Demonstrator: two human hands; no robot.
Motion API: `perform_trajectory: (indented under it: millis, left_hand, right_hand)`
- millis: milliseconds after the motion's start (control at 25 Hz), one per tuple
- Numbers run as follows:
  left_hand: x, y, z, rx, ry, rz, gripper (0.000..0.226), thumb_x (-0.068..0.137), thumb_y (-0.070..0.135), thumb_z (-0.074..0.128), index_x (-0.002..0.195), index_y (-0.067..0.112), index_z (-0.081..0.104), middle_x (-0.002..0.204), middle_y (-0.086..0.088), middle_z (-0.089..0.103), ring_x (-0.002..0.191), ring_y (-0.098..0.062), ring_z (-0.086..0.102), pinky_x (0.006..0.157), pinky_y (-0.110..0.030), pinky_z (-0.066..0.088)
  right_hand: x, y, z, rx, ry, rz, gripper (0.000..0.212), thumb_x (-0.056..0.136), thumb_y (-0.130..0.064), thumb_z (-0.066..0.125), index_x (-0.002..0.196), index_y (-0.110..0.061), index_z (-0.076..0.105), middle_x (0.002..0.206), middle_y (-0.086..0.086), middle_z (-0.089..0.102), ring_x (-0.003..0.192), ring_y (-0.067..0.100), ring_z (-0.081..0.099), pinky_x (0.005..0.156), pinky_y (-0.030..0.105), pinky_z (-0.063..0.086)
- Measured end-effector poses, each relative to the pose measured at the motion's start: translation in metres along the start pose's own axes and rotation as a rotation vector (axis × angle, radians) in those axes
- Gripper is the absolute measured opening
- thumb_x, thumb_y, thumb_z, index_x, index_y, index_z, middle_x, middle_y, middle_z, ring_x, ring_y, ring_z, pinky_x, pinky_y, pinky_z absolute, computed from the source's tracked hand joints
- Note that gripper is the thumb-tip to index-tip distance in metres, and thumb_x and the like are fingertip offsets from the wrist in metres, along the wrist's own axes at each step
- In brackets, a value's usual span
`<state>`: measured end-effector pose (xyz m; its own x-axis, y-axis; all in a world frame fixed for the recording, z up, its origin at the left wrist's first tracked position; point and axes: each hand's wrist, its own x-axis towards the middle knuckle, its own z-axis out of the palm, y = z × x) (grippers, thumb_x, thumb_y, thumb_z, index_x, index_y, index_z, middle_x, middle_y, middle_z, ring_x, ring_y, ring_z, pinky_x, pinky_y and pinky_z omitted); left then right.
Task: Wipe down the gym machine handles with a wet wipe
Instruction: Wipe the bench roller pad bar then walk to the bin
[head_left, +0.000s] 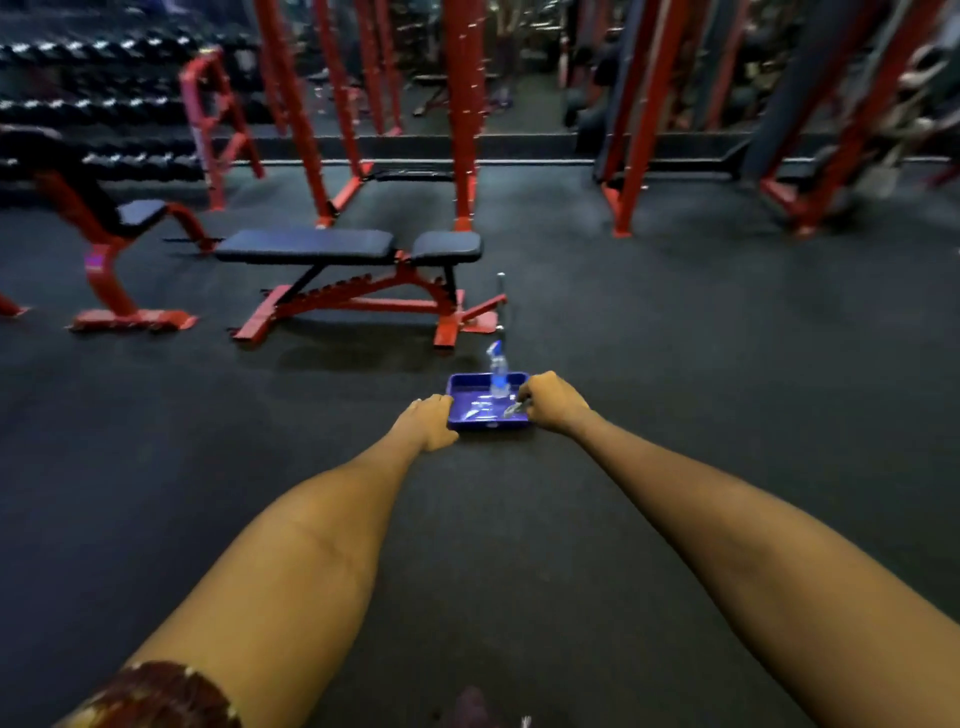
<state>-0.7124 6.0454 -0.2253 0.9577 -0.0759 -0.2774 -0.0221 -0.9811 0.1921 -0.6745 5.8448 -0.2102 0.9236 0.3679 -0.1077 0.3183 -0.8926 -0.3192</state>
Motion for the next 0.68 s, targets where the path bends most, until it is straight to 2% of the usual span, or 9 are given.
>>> perform_trajectory:
  millis: [160,440,680]
  left_hand:
    - [0.04,0.131,0.008,0.033,-0.026,0.183,0.053,0.088,0.025,0.058,0.134,0.005,0.042,0.138,-0.014,0.047,0.123,-0.032,0.047,0.102,-0.038,0.037]
    - [0.078,0.369,0.057,0.134,-0.106,0.478,0.058,0.091,0.03,0.056,0.14,0.008,0.035,0.144,-0.011,0.038,0.127,-0.032,0.043,0.106,-0.04,0.034]
    - [0.1,0.528,0.092,0.232,-0.195,0.659,0.058,0.091,0.031,0.055,0.141,0.009,0.033,0.145,-0.011,0.037,0.129,-0.03,0.04,0.109,-0.041,0.031]
  right_hand:
    - [-0.059,0.125,-0.041,-0.023,0.065,0.167,0.029,0.081,0.0,0.05,0.1,-0.009,0.07,0.103,0.014,0.067,0.089,0.032,0.063,0.077,0.042,0.055]
    - [-0.18,0.339,-0.092,0.044,0.178,0.467,0.022,0.081,0.001,0.053,0.092,-0.007,0.072,0.092,0.014,0.069,0.08,0.03,0.063,0.069,0.041,0.055]
    - [-0.257,0.46,-0.111,0.091,0.242,0.648,0.02,0.084,-0.003,0.055,0.095,-0.007,0.072,0.097,0.013,0.068,0.084,0.03,0.064,0.073,0.04,0.055]
